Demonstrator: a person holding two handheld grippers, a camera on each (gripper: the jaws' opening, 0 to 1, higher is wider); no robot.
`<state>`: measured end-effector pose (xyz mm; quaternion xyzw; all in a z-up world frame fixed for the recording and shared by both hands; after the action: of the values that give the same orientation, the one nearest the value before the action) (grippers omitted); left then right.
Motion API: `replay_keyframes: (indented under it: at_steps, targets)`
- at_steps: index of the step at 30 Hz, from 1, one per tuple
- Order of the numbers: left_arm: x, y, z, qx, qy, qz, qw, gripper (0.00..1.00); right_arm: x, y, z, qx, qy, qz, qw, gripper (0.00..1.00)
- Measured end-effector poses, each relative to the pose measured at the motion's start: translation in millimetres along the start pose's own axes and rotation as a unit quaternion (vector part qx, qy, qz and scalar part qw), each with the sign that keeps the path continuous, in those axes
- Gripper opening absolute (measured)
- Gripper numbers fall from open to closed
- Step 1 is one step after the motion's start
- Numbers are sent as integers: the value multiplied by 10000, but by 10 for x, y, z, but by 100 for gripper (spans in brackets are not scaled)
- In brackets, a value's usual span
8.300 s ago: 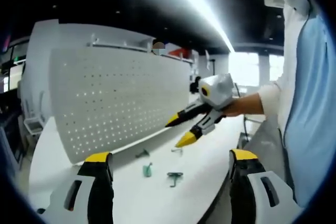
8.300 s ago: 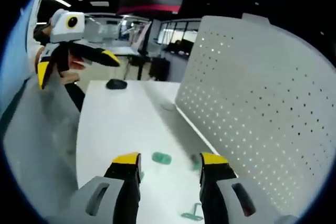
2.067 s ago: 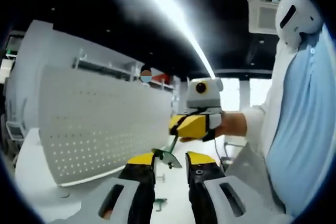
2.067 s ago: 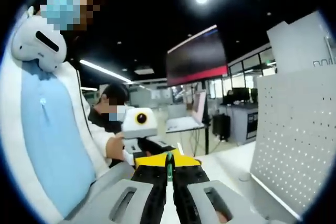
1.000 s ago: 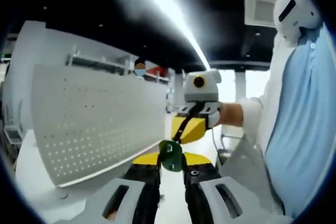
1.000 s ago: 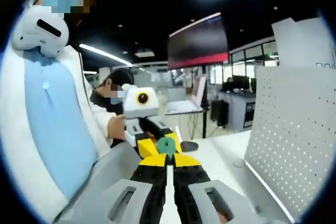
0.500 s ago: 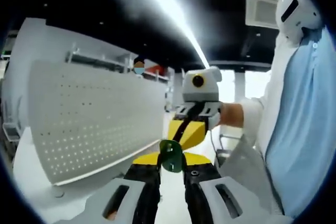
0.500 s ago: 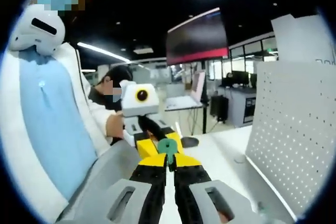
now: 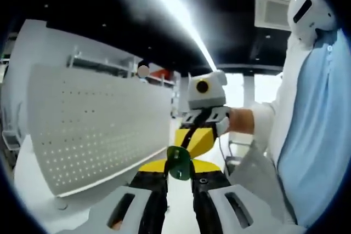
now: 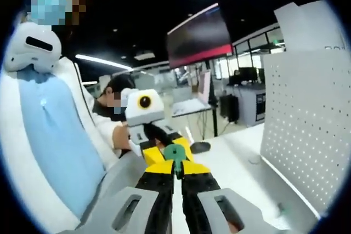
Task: Insert the hook assembly into the mounting plate slot until the hook locks in place.
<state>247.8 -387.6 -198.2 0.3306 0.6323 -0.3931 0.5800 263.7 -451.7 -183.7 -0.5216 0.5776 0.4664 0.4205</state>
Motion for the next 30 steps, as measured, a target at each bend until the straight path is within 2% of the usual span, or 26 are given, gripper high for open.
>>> replay_keyframes:
  at_steps: [8,10,12,17,21,23,30]
  targets:
    - [-13,10,16,1,-38,-17,10000,15,-24,7,-5,82,48,-106,9999,1]
    - [-3,4,13,38,-14,-38,10000,15,-26,26,-1,70,107,-364,9993,1]
    - [17,-8,21,79,50,-43,9999,15,-17,52,-5,13,273,-908,9955,1]
    - [7,3,23,42,-9,-105,9999,15,-41,38,-72,81,432,-907,9949,2]
    - [-16,27,3,3,-72,-154,9999,15,8,20,-100,163,525,-902,9944,2]
    - [-5,37,2,-24,4,-102,9999,15,-3,21,-101,178,465,-868,9950,3]
    - [-22,45,14,-54,-19,-103,9999,15,-50,1,-91,219,414,-942,9945,2]
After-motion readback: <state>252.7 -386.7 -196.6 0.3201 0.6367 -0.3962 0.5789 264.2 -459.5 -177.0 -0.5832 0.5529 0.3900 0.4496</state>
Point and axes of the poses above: the point that each gripper's makers call its tool centre point, and the gripper's own axes: z roughly forward along the fingers, y roughly to its left, x roughly out of its underside, the point moved 4 cm from there along -z, roughly backward along the fingers, and after that the axes turned 3 degrees about -z, right-handed, at the moved point
